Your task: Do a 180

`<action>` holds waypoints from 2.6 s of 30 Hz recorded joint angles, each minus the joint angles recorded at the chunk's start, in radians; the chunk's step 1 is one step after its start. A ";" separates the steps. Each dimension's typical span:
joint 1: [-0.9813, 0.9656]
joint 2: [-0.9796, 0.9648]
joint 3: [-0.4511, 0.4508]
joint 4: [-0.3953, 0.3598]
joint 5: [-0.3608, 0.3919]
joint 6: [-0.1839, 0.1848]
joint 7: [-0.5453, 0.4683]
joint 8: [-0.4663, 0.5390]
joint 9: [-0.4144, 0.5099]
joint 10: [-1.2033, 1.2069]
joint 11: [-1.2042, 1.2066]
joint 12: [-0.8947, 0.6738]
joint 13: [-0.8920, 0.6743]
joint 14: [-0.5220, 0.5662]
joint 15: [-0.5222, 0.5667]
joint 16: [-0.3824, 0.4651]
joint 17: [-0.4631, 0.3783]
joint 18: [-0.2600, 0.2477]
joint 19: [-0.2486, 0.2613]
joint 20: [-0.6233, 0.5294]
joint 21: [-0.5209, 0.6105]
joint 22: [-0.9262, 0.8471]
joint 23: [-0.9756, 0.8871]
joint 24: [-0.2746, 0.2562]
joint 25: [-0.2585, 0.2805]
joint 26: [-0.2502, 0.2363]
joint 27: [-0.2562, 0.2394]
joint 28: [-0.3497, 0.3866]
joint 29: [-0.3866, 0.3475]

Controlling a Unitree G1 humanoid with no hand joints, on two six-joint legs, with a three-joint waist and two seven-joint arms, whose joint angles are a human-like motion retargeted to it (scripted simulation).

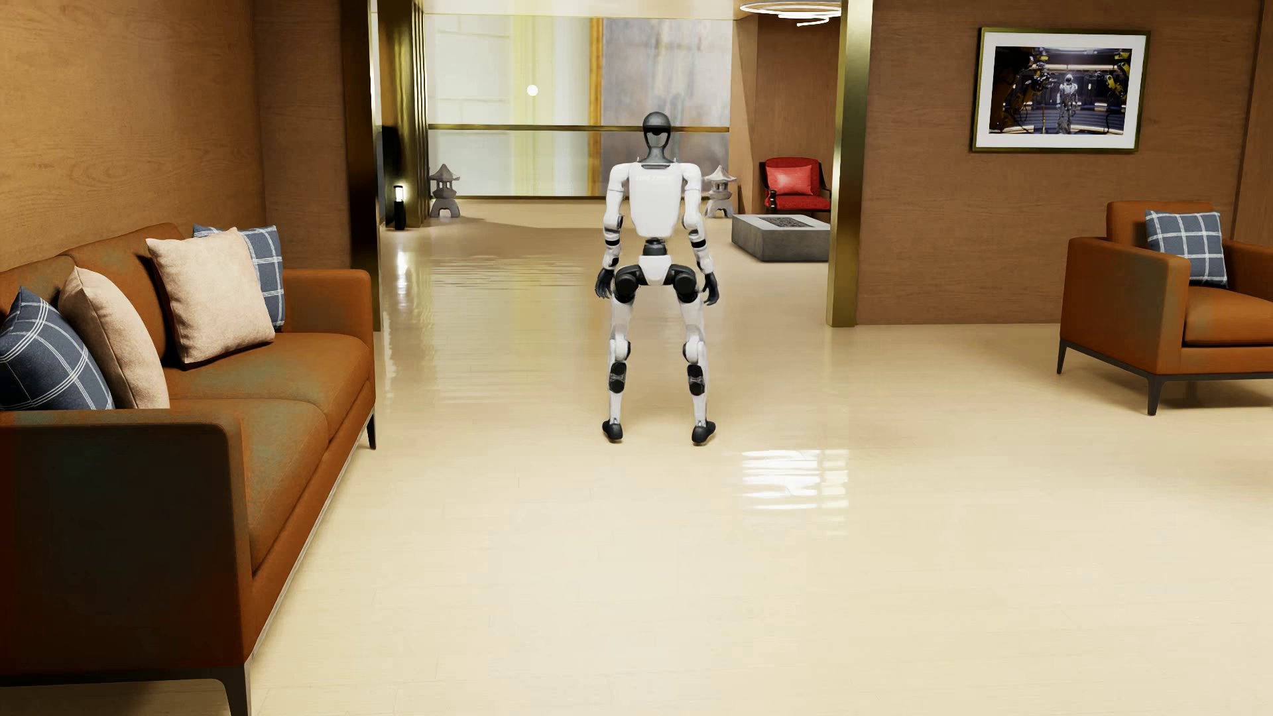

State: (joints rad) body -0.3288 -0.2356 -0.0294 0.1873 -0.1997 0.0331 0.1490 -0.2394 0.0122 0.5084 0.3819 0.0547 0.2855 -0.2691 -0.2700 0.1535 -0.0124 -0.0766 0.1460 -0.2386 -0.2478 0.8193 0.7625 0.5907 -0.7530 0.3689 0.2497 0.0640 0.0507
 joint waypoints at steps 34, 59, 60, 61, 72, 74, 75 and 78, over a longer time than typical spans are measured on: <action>-0.073 0.081 0.042 0.187 0.186 -0.064 -0.142 -0.056 -0.004 0.164 0.098 0.117 -0.104 0.045 -0.186 -0.002 -0.103 0.034 -0.121 0.023 0.122 0.084 -0.105 -0.027 0.041 0.038 -0.048 -0.033 -0.066; -0.028 -0.305 0.041 0.002 -0.101 -0.092 0.264 0.150 0.048 0.000 0.671 -0.214 0.042 0.046 0.015 0.057 -0.095 0.117 0.053 -0.163 0.140 -0.010 -0.012 -0.004 -0.017 -0.048 -0.026 0.027 0.048; -0.028 -0.279 0.028 -0.013 -0.161 -0.107 0.253 0.067 0.044 -0.005 0.571 -0.228 0.029 0.043 -0.015 0.059 -0.109 0.113 -0.010 -0.161 0.139 -0.011 -0.036 -0.005 -0.018 -0.045 -0.037 0.025 0.035; -0.027 -0.246 0.019 -0.023 -0.175 -0.120 0.242 0.018 0.039 -0.012 0.450 -0.238 0.011 0.042 -0.035 0.061 -0.122 0.108 -0.016 -0.162 0.137 -0.009 -0.054 -0.004 -0.017 -0.043 -0.042 0.025 0.019; 0.028 -0.042 0.036 0.102 0.046 -0.130 0.225 0.011 -0.008 -0.042 -0.029 0.048 -0.239 0.039 0.024 0.030 -0.178 0.021 -0.049 -0.023 0.208 0.074 -0.220 -0.080 0.029 0.030 -0.124 0.010 -0.064; 0.051 -0.025 0.033 0.119 0.064 -0.118 0.235 0.020 -0.013 -0.044 -0.033 0.109 -0.224 0.036 0.015 -0.014 -0.162 0.009 -0.058 0.015 0.217 0.130 -0.247 -0.107 0.048 0.081 -0.137 -0.030 -0.077; 0.065 -0.015 0.031 0.125 0.070 -0.110 0.241 0.024 -0.016 -0.048 -0.036 0.135 -0.214 0.036 0.012 -0.038 -0.158 0.004 -0.060 0.039 0.222 0.148 -0.246 -0.119 0.045 0.096 -0.129 -0.045 -0.066; 0.105 0.010 0.027 0.135 0.080 -0.084 0.259 0.037 -0.022 -0.056 -0.035 0.196 -0.180 0.033 -0.002 -0.087 -0.132 -0.010 -0.065 0.101 0.210 0.146 -0.206 -0.143 0.035 0.076 -0.086 -0.083 -0.045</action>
State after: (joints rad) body -0.2235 -0.2254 -0.0025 0.3220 -0.1197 -0.0507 0.4085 -0.2019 -0.0100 0.4529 0.3468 0.2506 0.1057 -0.2361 -0.2717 0.0666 -0.1445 -0.0864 0.0806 -0.1381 -0.0378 0.9649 0.5564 0.4474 -0.7182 0.4454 0.1638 -0.0186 0.0057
